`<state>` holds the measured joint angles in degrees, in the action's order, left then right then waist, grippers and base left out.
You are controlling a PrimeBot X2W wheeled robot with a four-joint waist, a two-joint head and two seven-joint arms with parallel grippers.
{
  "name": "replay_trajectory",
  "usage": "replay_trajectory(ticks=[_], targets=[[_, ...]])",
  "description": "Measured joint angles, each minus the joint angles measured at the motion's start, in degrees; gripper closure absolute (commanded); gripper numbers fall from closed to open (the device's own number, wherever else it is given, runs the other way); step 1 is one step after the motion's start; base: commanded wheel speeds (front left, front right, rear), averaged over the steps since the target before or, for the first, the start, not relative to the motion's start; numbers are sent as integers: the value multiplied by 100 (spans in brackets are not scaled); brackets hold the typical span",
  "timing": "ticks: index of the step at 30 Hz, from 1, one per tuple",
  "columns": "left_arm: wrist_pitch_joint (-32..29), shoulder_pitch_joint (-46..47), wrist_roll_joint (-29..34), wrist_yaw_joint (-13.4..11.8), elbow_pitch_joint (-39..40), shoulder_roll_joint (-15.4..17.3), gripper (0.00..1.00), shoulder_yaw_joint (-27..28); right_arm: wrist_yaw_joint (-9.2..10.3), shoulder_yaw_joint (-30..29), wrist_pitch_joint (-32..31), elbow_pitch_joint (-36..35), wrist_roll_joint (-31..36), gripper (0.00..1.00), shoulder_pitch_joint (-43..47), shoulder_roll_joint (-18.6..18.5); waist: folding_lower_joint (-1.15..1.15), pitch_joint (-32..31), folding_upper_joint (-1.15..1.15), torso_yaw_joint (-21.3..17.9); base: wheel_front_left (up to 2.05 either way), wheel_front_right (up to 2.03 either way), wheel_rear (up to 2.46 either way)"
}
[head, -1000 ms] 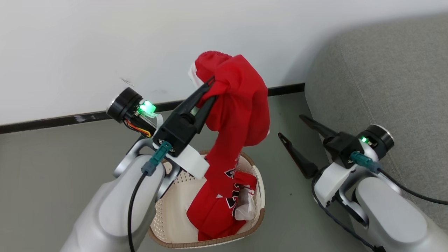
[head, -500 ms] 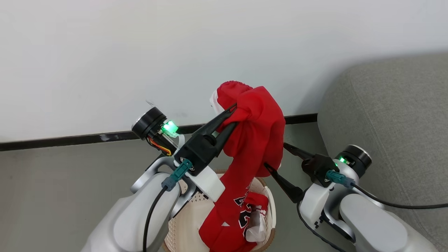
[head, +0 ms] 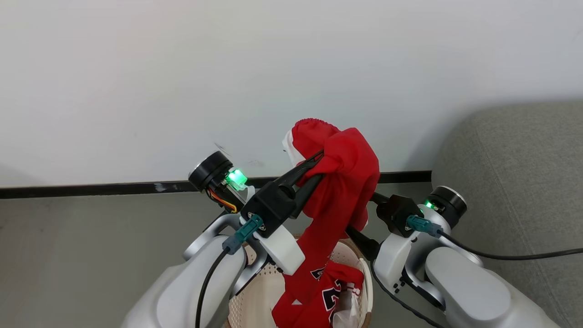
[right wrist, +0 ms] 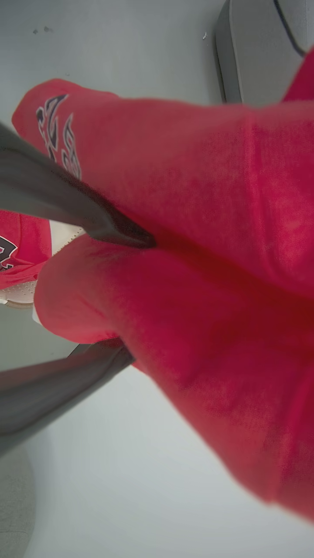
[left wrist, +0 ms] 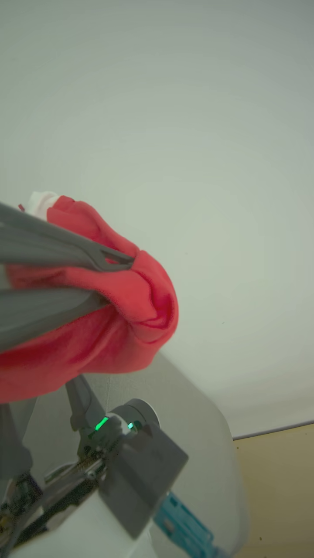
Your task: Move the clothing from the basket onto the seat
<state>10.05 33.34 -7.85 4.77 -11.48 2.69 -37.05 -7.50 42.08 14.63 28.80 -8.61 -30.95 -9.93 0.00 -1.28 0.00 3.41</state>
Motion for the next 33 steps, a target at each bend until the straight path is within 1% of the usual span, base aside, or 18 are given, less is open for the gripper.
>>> replay_trajectory(ticks=[1, 2, 3, 4, 5, 11, 18, 19, 20, 21, 22, 27, 33], targets=[[-11, -5, -32, 0, 4, -3, 100, -7, 0, -14, -1, 19, 0, 2, -15, 26, 0, -14, 0, 20, 0, 0, 0], [-24, -13, -53, 0, 8, -4, 100, -12, 0, -30, -1, 29, 0, 52, -16, 46, 0, -26, 0, 39, 0, 0, 0], [-35, -34, -79, 0, 11, -5, 100, -14, 0, -42, -1, 55, 0, 68, -16, 59, 0, -37, 0, 58, 0, 0, 0], [-40, -65, -90, 0, 14, -5, 100, -18, 0, -49, -1, 88, 0, 97, -16, 60, 0, -47, 0, 75, 0, 0, 0], [-41, -104, -123, 0, 14, -7, 100, -22, 0, -59, -1, 114, 0, 100, -16, 57, 0, -55, 0, 91, 0, 0, 0], [-110, -242, -324, -9, -40, -10, 100, 59, 0, -301, -1, 140, -94, 100, -8, 44, 0, -60, 0, 109, 0, 0, 0], [-189, -482, -424, -96, -280, -5, 100, 224, 0, -660, -1, 108, -279, 100, 162, -157, 0, -52, 0, 23, 0, 0, 0], [-192, -516, -428, -121, -310, -5, 68, 240, 0, -730, -1, 94, -314, 100, 208, -176, 0, -51, 0, 4, 0, 0, 0], [-192, -549, -445, -129, -327, -5, 52, 257, 0, -802, -1, 73, -348, 100, 256, -189, 0, -51, 0, -14, 0, 0, 0], [-191, -574, -468, -129, -353, -1, 17, 270, 0, -856, -1, 53, -375, 100, 292, -203, 0, -51, 0, -34, 0, 0, 0], [-190, -595, -482, -129, -377, 1, 0, 285, 0, -911, -1, 26, -409, 100, 328, -221, 0, -50, 0, -56, 0, 0, 0], [-180, -676, -514, -157, -461, 48, 0, 326, 0, -1367, -1, -138, -615, 100, 491, -300, 0, -52, 0, -184, 0, 0, 0], [-57, -738, -631, -211, -487, 58, 0, 417, 0, -1792, -1, -413, -656, 100, 573, -464, 0, -60, 0, -375, 0, 0, 0]])
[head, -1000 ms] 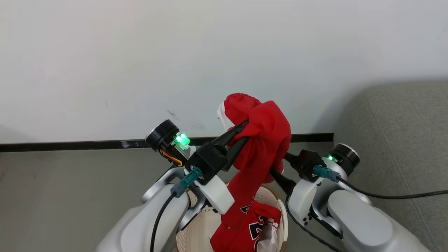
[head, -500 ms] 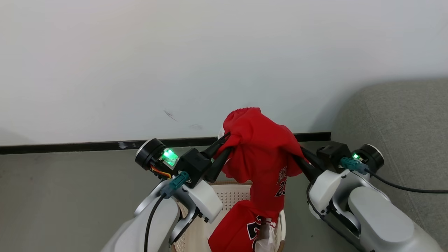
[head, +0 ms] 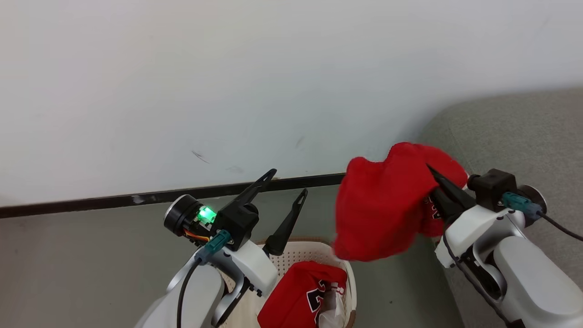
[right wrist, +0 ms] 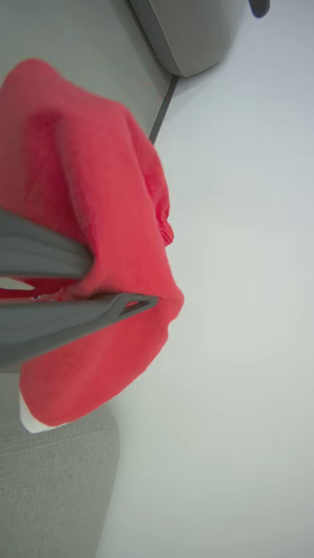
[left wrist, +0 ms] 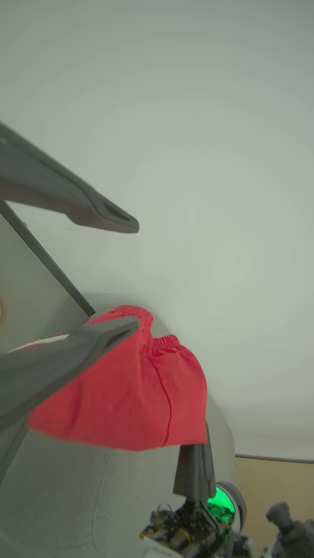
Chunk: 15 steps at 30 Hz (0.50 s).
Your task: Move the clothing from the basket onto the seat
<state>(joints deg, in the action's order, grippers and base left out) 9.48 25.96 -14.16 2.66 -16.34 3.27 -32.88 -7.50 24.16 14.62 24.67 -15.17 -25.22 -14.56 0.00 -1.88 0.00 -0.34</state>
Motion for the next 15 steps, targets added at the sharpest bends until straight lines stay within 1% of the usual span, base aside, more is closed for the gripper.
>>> replay_trajectory(ticks=[9, 15], targets=[[127, -297, -97, -3, -46, -13, 0, -13, 0, -725, 0, -272, -16, 100, 578, -272, 0, -19, 0, -326, 0, 0, 0], [200, -424, -149, 2, -62, -32, 0, -134, 0, -1255, 0, -542, -33, 100, 1006, -310, 0, -28, 0, -567, 0, 0, 0]])
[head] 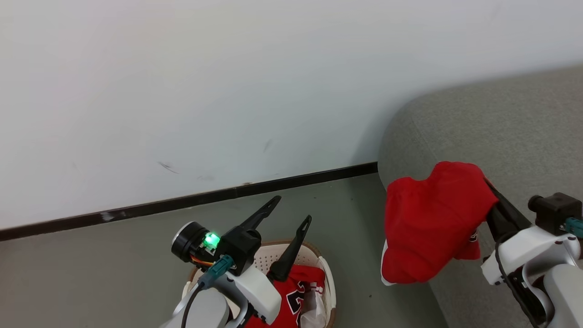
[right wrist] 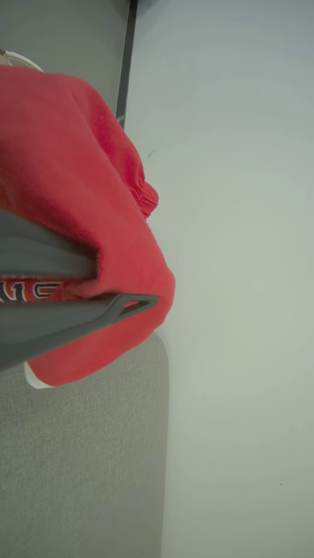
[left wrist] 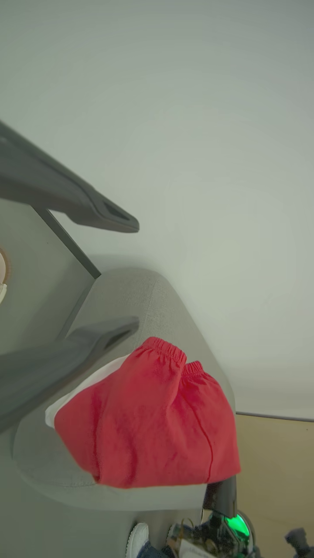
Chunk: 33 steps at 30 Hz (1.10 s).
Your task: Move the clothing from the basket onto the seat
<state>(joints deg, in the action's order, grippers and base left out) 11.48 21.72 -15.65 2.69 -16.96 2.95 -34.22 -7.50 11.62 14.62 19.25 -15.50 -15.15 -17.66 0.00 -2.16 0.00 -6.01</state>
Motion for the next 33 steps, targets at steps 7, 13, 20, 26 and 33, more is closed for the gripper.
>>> replay_trajectory(ticks=[7, 13, 20, 26, 33], targets=[[79, -102, -66, 37, -11, -26, 0, -160, 0, -380, 0, -246, 48, 100, 393, -47, 0, -5, 0, -264, 0, 0, 0], [124, -125, -191, 58, -18, -37, 0, -300, 0, -641, -1, -468, 105, 100, 792, -57, 0, -11, 0, -547, 0, 0, 0], [157, -127, -238, 101, -36, -43, 0, -441, 0, -906, 0, -762, 151, 100, 1156, -56, 0, -17, 0, -898, 0, 0, 0], [179, -128, -252, 100, -58, -49, 0, -467, 0, -872, -1, -980, 219, 100, 1387, -34, 0, -15, 0, -1196, 0, 0, 0], [223, -143, -256, -4, -71, -54, 0, -441, 1, -944, -118, -1072, 297, 100, 1400, 68, 0, 9, 0, -1515, 0, 0, 0]])
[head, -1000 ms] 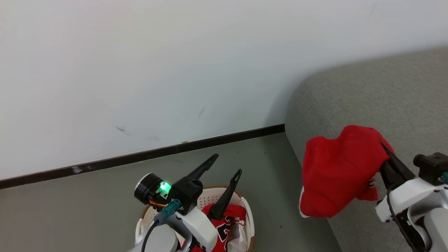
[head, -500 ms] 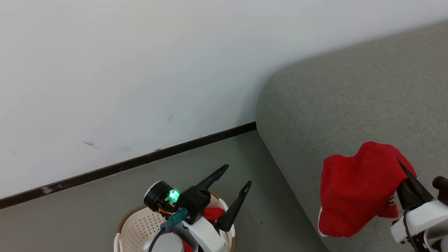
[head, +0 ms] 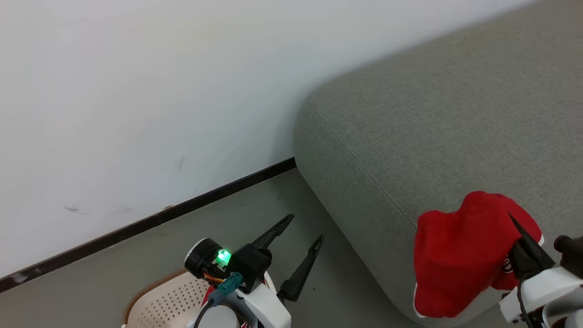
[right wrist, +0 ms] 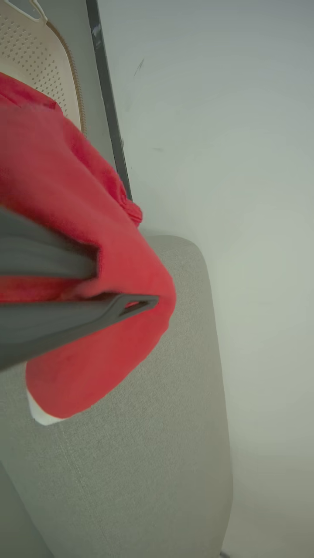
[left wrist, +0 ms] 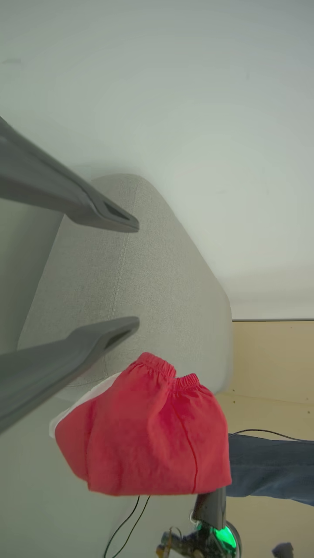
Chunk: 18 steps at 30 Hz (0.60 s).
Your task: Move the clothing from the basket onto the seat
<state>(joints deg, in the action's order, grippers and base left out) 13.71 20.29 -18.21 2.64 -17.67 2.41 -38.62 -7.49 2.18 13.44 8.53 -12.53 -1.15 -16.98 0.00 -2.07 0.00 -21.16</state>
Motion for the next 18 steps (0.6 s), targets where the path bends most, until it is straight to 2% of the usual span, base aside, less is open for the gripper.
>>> replay_trajectory(ticks=[5, 12, 18], targets=[[0, -99, 0, -114, 9, -2, 0, 34, -1, 88, -190, -11, -69, 100, -306, 70, 0, 81, 0, -158, 0, 0, 0], [1, -101, 93, -342, 172, 38, 0, 118, -1, -35, -444, 66, -309, 100, -1367, 68, 0, 326, 0, -187, 0, 0, 0], [7, -100, 299, -514, 430, 218, 0, 208, -1, -277, -762, 516, -244, 100, -2287, -214, 0, 573, 0, -105, 0, 0, 0]])
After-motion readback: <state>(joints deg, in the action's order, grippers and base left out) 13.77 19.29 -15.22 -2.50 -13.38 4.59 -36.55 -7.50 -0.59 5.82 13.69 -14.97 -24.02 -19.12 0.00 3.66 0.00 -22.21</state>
